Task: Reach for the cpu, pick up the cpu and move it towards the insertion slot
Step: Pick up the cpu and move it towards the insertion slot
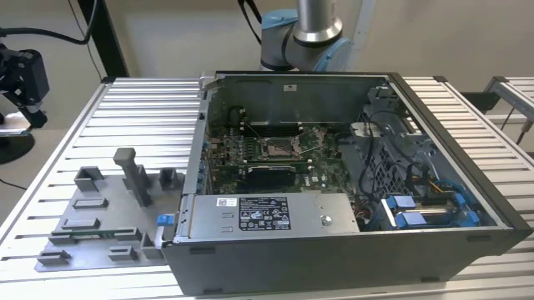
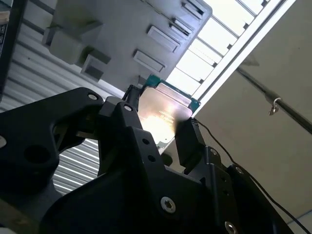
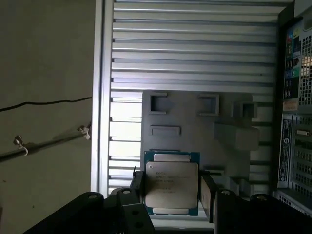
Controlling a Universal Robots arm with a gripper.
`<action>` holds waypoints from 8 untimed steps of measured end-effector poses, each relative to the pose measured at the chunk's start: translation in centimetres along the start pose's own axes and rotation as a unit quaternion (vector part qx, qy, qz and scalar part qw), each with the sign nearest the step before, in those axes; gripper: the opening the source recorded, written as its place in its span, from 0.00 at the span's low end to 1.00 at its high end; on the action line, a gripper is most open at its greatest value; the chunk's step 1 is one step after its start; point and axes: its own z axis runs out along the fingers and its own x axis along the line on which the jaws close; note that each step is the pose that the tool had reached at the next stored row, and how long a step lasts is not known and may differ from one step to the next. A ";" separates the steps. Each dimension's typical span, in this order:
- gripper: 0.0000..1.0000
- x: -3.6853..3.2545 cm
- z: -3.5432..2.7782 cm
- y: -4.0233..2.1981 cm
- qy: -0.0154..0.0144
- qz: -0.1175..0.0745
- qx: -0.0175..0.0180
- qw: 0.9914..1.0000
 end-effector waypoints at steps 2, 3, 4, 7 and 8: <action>0.00 -0.36 0.00 -0.01 0.000 0.000 0.000 1.000; 0.00 -0.54 0.00 -0.01 0.000 0.000 0.000 1.000; 0.00 -0.77 0.00 -0.01 0.000 0.000 0.000 1.000; 0.00 -1.51 -0.01 -0.02 0.000 0.000 0.000 1.000; 0.00 -1.76 -0.01 -0.02 0.000 0.000 0.000 1.000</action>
